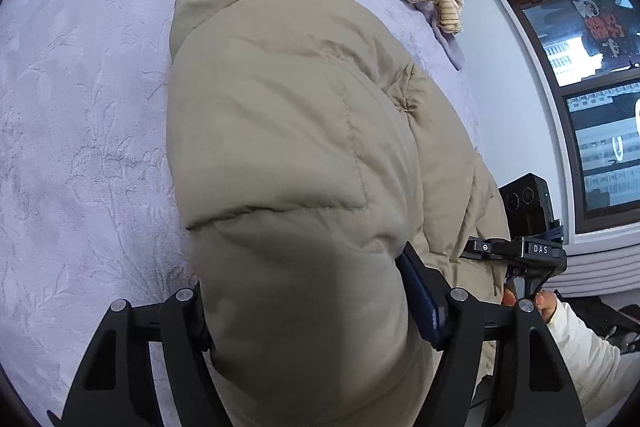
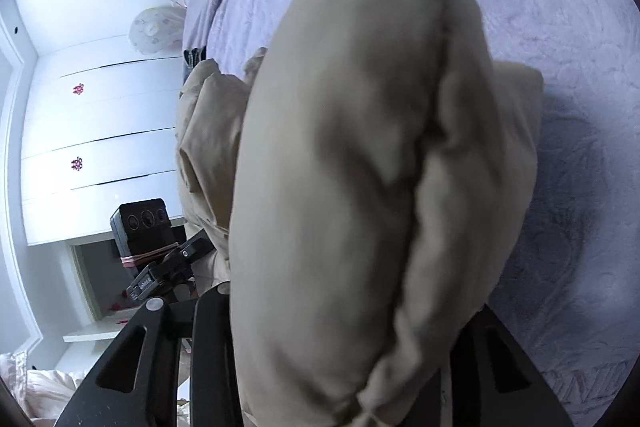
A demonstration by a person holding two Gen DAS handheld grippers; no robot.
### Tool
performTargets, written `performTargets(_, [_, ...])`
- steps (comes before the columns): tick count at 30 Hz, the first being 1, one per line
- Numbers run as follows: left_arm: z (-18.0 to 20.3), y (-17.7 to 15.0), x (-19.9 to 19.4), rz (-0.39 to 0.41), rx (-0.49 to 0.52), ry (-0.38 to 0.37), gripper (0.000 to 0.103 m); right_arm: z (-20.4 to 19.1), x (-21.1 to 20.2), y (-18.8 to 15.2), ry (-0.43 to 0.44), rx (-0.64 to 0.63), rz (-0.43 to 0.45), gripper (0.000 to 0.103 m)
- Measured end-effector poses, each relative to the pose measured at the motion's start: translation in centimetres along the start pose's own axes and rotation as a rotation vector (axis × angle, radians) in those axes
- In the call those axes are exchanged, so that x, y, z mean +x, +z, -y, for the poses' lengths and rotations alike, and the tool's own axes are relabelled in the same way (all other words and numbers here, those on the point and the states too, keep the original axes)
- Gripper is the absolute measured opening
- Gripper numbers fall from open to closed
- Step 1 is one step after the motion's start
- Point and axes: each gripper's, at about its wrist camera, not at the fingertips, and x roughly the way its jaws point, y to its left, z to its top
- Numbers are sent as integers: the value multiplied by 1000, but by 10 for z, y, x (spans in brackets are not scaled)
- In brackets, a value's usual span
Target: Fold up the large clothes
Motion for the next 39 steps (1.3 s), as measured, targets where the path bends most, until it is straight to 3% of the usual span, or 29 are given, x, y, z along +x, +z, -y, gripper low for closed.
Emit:
performTargets(6, [-5, 19, -30, 51, 12, -64, 74, -46, 9, 13, 25, -79, 25, 39])
performTargets(12, [-22, 69, -72, 123, 58, -82, 74, -85, 34, 46, 52, -123, 76, 39])
performTargets(21, [-88, 154, -115, 261, 52, 46, 74, -134, 113, 132, 42, -186, 97, 38])
performTargets(28, [-156, 168, -79, 219, -45, 168, 77, -110, 161, 168, -106, -140, 75, 42])
performTargets(33, [-153, 164, -70, 232, -44, 230, 84, -82, 144, 159, -135, -60, 105, 54])
performTargets(36, [-140, 158, -83, 272, 3, 308, 84, -81, 114, 148, -209, -50, 148, 61])
performTargets(39, [-141, 159, -108, 343, 25, 341, 84, -86, 79, 133, -298, -67, 219, 61])
